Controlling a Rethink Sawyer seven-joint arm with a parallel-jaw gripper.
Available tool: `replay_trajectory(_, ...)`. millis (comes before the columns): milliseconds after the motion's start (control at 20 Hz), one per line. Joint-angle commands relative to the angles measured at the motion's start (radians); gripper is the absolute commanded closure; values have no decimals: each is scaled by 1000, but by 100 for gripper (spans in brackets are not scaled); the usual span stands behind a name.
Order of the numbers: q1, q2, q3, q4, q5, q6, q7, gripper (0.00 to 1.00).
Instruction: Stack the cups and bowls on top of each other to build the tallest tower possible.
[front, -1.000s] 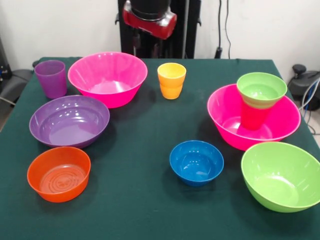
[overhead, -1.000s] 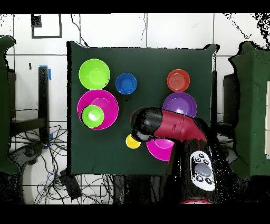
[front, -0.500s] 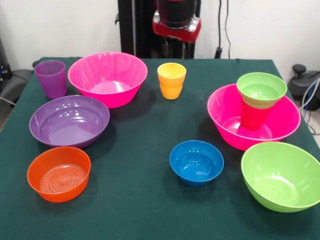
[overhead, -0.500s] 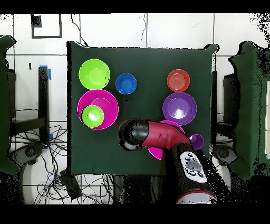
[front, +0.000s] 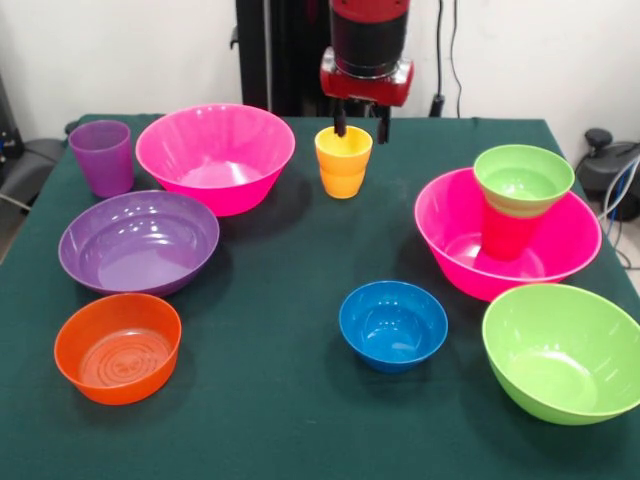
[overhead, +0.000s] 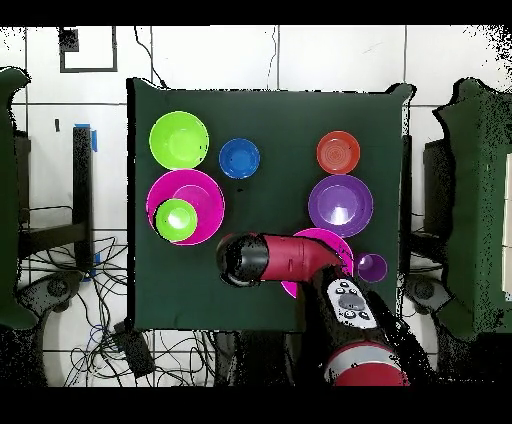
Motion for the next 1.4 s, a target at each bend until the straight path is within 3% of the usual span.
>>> replay_trajectory(50, 3, 105, 110, -26, -78, -113, -35, 0)
replay_trajectory(350, -13, 175, 150, -53, -70, -175, -24, 0)
replay_trajectory(650, 52, 206, 83, -122, -119, -170, -16, 0)
replay_trajectory(700, 66, 208, 67, -136, -133, -167, -15, 100)
replay_trajectory(1100, 153, 199, -19, -197, -174, -127, 23, 100)
replay_trajectory(1300, 231, 108, -101, -225, -159, 50, 34, 100)
replay_trajectory(1400, 301, 31, -148, -259, -146, 219, 26, 100)
